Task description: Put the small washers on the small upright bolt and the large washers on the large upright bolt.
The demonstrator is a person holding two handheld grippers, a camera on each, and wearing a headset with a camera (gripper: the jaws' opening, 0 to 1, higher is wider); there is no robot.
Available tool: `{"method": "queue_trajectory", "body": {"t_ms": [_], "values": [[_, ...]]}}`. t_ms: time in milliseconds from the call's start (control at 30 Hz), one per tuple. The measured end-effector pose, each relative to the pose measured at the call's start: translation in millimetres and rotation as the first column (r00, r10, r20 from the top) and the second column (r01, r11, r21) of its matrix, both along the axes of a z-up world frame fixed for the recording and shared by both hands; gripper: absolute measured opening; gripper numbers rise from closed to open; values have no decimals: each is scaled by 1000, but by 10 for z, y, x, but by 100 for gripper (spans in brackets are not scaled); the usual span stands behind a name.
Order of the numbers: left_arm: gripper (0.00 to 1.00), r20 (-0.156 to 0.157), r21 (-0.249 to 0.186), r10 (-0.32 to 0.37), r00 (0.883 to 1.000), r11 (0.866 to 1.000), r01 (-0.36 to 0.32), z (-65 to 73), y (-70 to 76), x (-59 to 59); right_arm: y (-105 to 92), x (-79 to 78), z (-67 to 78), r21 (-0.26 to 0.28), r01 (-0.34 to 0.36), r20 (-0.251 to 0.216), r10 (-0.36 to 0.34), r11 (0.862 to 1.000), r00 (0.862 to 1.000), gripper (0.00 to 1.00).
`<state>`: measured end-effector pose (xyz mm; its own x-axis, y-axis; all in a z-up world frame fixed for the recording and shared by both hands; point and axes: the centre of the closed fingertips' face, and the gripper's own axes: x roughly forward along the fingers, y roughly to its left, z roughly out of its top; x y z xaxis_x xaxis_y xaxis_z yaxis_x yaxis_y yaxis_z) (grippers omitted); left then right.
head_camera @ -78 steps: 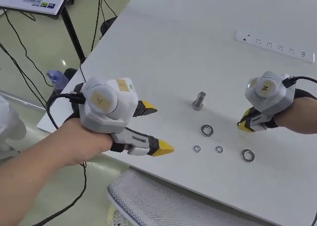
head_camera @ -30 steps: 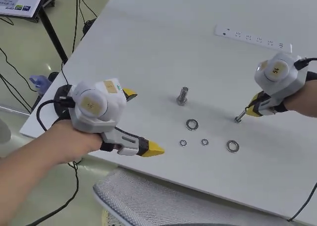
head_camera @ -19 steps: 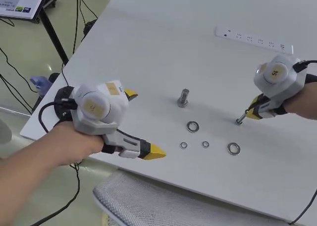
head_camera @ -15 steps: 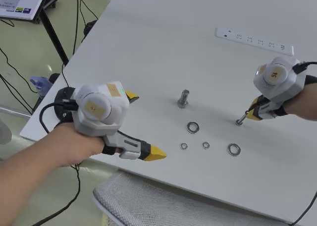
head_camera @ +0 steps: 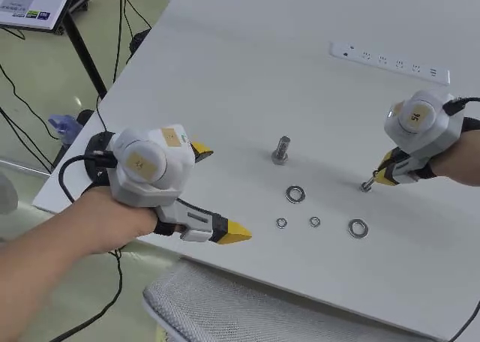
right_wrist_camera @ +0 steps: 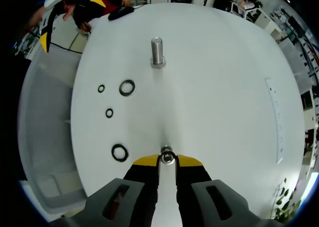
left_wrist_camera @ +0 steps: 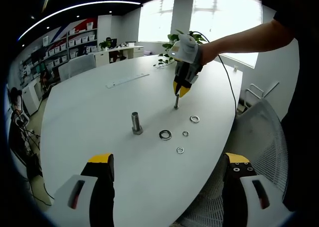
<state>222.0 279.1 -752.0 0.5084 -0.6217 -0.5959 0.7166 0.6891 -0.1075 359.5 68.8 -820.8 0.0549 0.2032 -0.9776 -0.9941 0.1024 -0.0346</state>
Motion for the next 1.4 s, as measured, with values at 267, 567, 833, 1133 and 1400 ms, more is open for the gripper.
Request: {"method": "queue_trajectory", "body": {"t_ms": [267,567,833,1133,1400], "values": [[89,2,2,-6,1000,1000,6,23,-3,4,4,-5,-65,-13,-14,6,14,1000,1000,13],[88,-9,0,-4,1000,1000,4,18,19,-19,6,-16,-196,-28,-23,19,23,999,1000,13],[87,-21,5,-2,1000,1000,2,-12,81,-40,7,1,-289,-30,-17,21,17,999,1000,13],[85,-30,6,-4,1000,1000,4,-28,94,-56,-6,9,-385,-32,-6,9,6,999,1000,13],[84,-37,8,-5,999,1000,6,-35,110,-80,-1,5,-434,-45,-20,10,20,999,1000,13]]}}
